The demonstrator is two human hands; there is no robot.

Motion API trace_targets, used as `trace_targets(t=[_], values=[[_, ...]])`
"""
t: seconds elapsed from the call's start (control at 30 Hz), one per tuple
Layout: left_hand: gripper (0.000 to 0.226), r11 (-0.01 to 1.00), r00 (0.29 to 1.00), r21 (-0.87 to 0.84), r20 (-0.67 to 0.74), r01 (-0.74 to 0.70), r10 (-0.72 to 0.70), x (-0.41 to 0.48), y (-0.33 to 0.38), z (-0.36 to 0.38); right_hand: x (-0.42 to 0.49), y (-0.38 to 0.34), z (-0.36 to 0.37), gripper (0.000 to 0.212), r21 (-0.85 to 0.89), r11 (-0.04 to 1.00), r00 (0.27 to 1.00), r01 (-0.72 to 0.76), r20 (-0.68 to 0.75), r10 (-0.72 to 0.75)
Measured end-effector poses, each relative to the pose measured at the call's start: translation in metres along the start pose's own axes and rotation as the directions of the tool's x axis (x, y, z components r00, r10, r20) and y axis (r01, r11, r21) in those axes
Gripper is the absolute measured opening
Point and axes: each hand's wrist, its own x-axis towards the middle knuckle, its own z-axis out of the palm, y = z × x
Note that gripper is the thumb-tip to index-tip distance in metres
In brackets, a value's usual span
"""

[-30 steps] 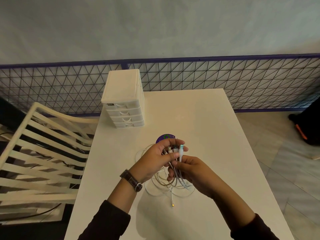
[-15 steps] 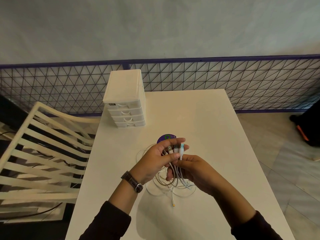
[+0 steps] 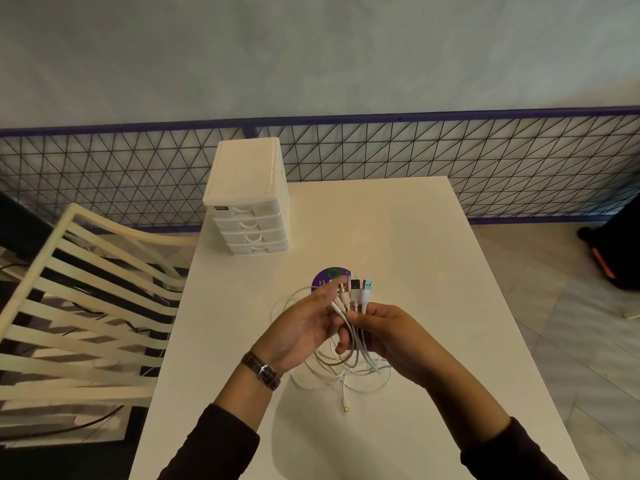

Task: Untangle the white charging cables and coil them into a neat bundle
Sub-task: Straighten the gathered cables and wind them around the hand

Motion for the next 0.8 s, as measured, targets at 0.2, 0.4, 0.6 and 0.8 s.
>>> trace_targets(t=[0.2, 0.4, 0.6, 0.8], values=[[0.040, 0.965, 0.997, 0.250, -0.038, 0.072, -0.065, -0.004, -0.013, 0.018, 0.002, 0.002, 0.001, 0.027, -0.114, 0.993, 0.997, 0.000, 0.083, 0.009], [0.034, 0.901, 0.998, 0.428, -0.027, 0.068, -0.063, -0.007, -0.009, 0.019, 0.004, 0.000, 0.001, 0.032, -0.251, 0.968, 0.989, 0.008, 0.144, 0.029], [0.040, 0.914, 0.999, 0.404, -0.016, 0.040, -0.037, -0.006, -0.007, 0.020, 0.004, -0.009, -0.001, 0.027, -0.267, 0.964, 0.986, -0.008, 0.158, 0.052], [0.045, 0.981, 0.995, 0.171, 0.029, 0.087, -0.093, 0.004, 0.003, 0.023, 0.006, -0.031, -0.011, 0.033, -0.235, 0.971, 0.953, -0.047, 0.280, 0.113]])
